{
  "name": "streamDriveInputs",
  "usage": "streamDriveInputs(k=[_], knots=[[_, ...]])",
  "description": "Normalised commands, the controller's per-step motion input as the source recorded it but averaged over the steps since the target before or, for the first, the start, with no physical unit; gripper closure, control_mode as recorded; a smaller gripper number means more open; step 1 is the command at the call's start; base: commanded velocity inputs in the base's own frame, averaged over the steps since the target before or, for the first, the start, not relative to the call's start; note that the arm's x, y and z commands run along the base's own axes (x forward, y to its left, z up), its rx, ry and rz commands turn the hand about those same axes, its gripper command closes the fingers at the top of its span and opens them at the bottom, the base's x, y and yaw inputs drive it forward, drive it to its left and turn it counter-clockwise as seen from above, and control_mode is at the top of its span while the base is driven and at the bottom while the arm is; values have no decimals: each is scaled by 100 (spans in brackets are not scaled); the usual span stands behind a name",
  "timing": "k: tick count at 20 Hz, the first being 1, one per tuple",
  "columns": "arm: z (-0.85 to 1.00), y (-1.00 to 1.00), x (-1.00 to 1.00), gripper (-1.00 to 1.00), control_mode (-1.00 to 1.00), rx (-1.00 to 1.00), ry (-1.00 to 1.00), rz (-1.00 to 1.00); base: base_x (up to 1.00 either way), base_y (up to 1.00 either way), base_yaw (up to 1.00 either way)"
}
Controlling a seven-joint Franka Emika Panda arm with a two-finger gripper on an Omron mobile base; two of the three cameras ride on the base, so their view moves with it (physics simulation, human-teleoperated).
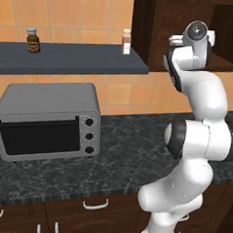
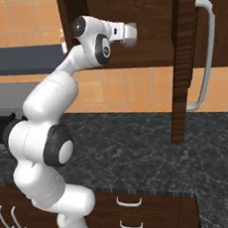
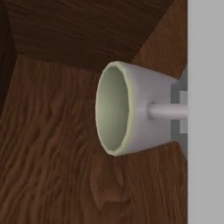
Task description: Gather all objects into one cabinet and sort the glasses and bowls to opposite sides.
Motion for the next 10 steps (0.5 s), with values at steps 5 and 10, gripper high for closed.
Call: streamDriveInputs(k=[5, 10], knots=[[23, 14, -100, 100, -100, 0, 17, 5, 0, 0, 0], [21, 35, -100, 100, -100, -1, 16, 10, 0, 0, 0]])
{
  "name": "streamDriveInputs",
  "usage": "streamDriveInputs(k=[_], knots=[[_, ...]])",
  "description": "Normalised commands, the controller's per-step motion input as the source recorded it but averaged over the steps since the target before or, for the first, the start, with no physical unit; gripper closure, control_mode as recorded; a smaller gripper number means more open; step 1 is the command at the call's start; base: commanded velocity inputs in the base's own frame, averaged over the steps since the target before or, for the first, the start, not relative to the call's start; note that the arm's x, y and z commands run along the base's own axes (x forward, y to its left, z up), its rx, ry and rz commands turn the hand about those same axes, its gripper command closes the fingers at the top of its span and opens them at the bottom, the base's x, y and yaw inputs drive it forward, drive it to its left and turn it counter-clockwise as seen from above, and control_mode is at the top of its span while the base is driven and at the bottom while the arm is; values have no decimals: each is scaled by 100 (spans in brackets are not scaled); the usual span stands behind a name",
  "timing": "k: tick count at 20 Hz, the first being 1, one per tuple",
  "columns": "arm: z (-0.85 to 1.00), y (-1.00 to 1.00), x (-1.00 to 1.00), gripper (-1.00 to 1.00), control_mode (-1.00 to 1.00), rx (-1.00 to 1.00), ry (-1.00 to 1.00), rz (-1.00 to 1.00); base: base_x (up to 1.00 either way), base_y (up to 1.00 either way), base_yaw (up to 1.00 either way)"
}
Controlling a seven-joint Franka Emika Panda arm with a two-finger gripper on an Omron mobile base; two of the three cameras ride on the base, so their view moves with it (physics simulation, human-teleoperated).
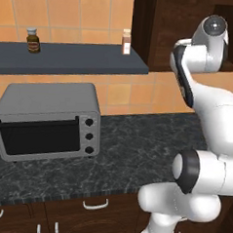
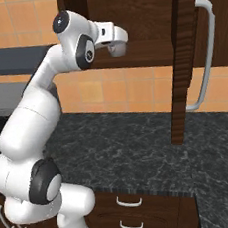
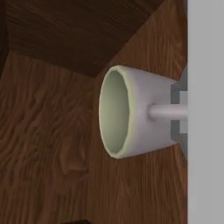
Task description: Gather all objects into one cabinet and sort the glasses and bowls to opposite sides.
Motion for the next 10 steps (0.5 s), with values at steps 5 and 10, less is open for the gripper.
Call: streamDriveInputs(k=[5, 10], knots=[[6, 53, -100, 100, -100, -6, 0, 9, 0, 0, 0], [1, 44, -100, 100, -100, -10, -9, 3, 0, 0, 0]])
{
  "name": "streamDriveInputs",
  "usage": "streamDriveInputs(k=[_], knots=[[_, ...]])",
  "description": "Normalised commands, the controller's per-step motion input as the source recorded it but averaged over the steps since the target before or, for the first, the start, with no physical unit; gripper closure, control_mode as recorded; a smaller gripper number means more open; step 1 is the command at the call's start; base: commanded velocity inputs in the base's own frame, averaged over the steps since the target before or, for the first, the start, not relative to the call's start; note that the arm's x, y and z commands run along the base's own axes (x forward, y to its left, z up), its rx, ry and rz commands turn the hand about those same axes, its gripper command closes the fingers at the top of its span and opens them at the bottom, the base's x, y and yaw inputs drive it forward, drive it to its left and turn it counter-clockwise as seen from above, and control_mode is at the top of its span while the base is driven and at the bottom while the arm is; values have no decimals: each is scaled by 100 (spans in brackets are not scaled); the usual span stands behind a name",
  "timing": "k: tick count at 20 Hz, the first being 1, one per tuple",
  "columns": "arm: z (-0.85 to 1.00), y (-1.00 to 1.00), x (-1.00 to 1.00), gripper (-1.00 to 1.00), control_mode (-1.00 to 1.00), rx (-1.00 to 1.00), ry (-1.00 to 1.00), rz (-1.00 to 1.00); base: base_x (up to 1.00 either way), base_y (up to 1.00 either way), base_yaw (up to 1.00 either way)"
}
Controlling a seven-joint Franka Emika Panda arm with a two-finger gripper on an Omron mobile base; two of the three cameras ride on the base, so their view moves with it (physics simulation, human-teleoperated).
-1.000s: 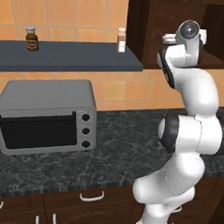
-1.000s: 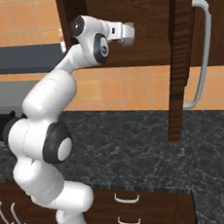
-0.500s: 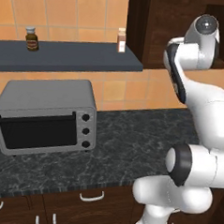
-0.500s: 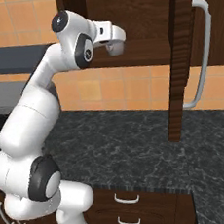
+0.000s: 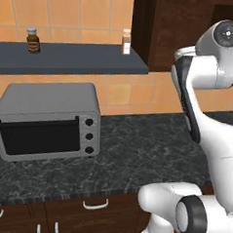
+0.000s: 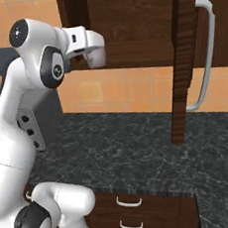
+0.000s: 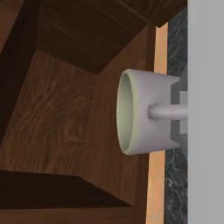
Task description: Gather all objects into one cabinet and sort the glasses and bowls to opposite sides.
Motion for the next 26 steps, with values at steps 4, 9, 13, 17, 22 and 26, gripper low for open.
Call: streamDriveInputs(k=[4, 9, 13, 17, 22, 26], knots=[[5, 8, -100, 100, -100, 0, -6, 0, 0, 0, 0], [0, 0, -100, 100, -100, 0, -10, 0, 0, 0, 0], [1, 1, -100, 100, -100, 0, -3, 0, 0, 0, 0], [0, 13, -100, 100, -100, 0, -4, 0, 0, 0, 0], [0, 4, -28, 100, -100, 0, -1, 0, 0, 0, 0], [0, 0, 0, 100, -100, 0, 0, 0, 0, 0, 0]])
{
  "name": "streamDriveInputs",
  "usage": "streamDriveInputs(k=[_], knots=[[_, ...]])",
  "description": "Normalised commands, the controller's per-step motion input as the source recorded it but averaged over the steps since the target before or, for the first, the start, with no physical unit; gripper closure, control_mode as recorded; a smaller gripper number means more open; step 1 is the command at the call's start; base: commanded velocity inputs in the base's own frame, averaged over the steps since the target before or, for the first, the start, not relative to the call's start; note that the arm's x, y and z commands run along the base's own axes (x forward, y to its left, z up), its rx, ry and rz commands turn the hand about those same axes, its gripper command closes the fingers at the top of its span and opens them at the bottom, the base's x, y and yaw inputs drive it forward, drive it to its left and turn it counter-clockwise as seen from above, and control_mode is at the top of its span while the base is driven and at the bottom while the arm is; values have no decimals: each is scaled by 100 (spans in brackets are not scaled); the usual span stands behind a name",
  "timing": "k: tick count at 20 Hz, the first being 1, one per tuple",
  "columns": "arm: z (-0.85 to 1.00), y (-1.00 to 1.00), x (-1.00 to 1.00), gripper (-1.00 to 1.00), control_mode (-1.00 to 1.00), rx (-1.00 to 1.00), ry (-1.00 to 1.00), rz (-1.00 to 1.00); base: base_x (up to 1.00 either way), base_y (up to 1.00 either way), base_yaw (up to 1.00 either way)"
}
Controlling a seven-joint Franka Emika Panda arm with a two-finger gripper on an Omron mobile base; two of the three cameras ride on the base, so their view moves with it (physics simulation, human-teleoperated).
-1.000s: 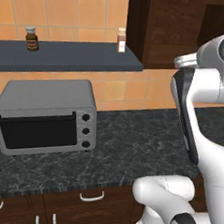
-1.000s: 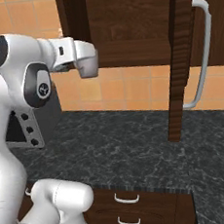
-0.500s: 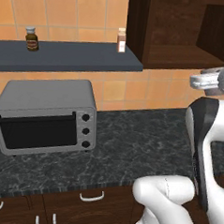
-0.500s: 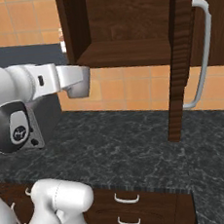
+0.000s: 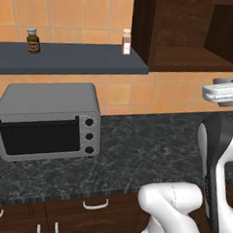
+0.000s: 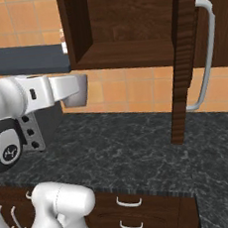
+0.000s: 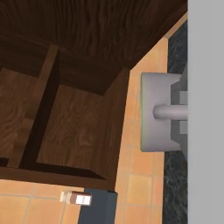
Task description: Gather all objects into one cabinet and sort the glasses and bowls to opposite sides.
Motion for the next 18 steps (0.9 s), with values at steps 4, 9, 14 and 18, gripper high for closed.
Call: streamDriveInputs(k=[4, 9, 14, 18], knots=[[0, 0, 0, 100, 100, 0, 0, 0, -3, 1, 0], [0, 0, 0, 100, 100, 0, 0, 0, -95, 46, 0], [0, 0, 0, 100, 100, 0, 0, 0, -97, 40, -40], [0, 0, 0, 100, 100, 0, 0, 0, -55, 33, -52]])
